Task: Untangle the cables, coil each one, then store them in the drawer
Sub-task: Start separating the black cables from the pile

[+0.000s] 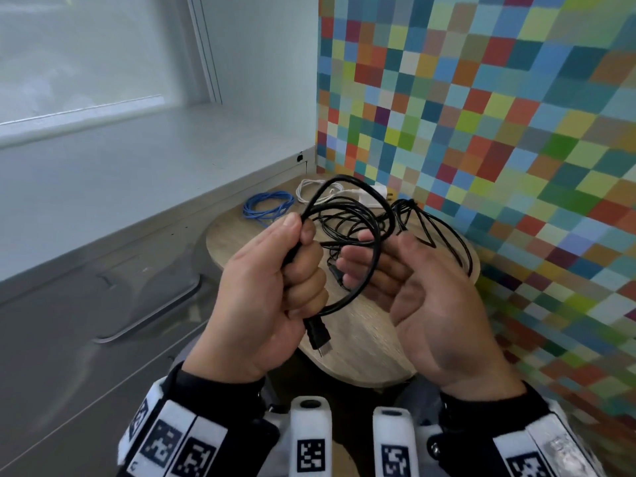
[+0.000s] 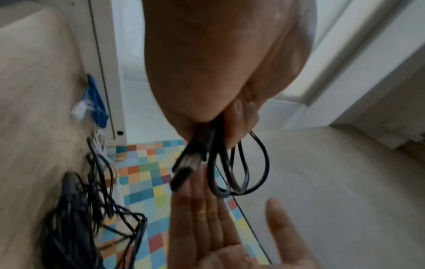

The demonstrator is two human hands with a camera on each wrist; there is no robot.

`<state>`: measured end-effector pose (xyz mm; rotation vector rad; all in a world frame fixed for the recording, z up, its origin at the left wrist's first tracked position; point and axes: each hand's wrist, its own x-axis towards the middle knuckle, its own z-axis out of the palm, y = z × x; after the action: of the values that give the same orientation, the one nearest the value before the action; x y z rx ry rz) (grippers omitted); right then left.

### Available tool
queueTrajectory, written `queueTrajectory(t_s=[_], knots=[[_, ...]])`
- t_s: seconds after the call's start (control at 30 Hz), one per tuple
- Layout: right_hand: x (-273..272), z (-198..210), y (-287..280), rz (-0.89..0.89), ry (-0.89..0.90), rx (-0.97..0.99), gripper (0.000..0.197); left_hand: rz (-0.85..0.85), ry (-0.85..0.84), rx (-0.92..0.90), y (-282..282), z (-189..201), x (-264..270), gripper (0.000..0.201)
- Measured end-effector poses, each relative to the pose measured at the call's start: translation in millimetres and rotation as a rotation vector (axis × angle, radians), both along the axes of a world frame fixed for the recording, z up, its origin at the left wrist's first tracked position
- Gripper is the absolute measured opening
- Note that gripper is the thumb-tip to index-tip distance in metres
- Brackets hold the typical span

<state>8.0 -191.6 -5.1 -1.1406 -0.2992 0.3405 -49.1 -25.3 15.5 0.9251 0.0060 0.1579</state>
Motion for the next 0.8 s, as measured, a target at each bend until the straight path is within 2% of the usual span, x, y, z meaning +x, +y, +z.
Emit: queueTrajectory(t_s=[0.07,0.13,0.23,0.4,0.5,0.7,0.8], knots=[[-1,-1,3,0.076,-0.006,0.057,0.064,0.041,-0.022,0.070,1,-2,1,0.022],[0,-4,6,0.042,-0.049,-0.021,0.052,0.073,-0.033,0.144,3,-3,2,0.021],[3,-7,12,-0.049,-0.003,-0.037,0.030,0.094,-0.052,0.237,3,-7,3,0.023],[2,-9,12,-0.048,0.016,-0.087,0.013,0.120,-0.050,0.348,2,-13,7,0.022],[2,-10,14,-0.043,0.035,-0.087,0.021,0.128,-0.045,0.403,1,-16,10,0.022],[3,-8,16,0.046,0.178,0.134,0.016,0.124,-0.087,0.434,2,-21,13,0.026],[6,-8,18,0.025,0.186,0.157,0.025,0.120,-0.098,0.486,1,-23,13,0.027]])
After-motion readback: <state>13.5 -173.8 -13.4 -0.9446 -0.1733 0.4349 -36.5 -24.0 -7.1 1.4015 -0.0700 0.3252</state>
